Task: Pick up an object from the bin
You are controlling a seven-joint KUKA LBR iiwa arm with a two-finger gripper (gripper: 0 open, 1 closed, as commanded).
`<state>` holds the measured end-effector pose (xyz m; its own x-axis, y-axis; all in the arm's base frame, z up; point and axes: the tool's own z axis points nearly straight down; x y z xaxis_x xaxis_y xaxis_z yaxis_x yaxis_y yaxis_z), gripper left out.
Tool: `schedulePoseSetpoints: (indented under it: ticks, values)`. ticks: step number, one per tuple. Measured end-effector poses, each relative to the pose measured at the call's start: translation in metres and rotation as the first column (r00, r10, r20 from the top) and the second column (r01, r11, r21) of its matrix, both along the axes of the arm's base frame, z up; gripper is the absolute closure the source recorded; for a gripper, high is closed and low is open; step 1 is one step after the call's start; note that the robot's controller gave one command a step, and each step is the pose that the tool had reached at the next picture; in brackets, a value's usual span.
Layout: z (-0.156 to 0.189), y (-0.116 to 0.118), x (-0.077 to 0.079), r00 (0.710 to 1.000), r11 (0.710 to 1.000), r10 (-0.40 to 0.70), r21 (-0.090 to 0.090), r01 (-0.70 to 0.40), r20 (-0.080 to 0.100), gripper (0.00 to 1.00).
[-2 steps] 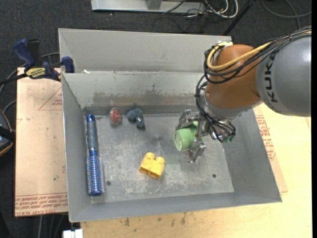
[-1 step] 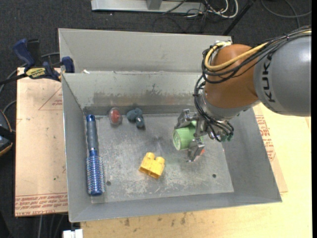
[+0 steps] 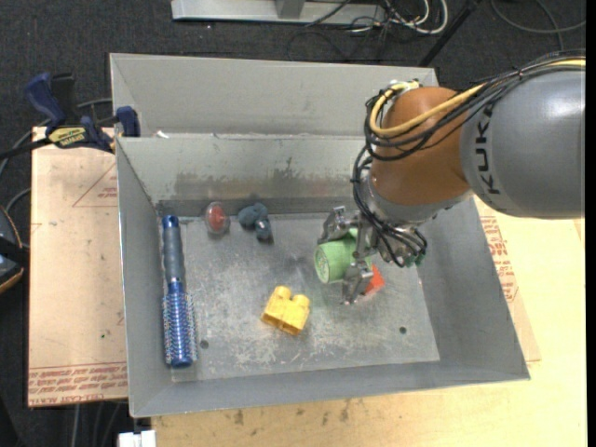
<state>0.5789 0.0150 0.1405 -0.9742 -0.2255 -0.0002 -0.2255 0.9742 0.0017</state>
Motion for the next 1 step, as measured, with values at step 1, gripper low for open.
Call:
schedulePoseSetpoints:
  ticks: [1]
  values:
    - [-0.0028, 0.0015, -0.003, 1.0, 1.0, 0.001, 0.0, -0.001, 0.0, 1.0]
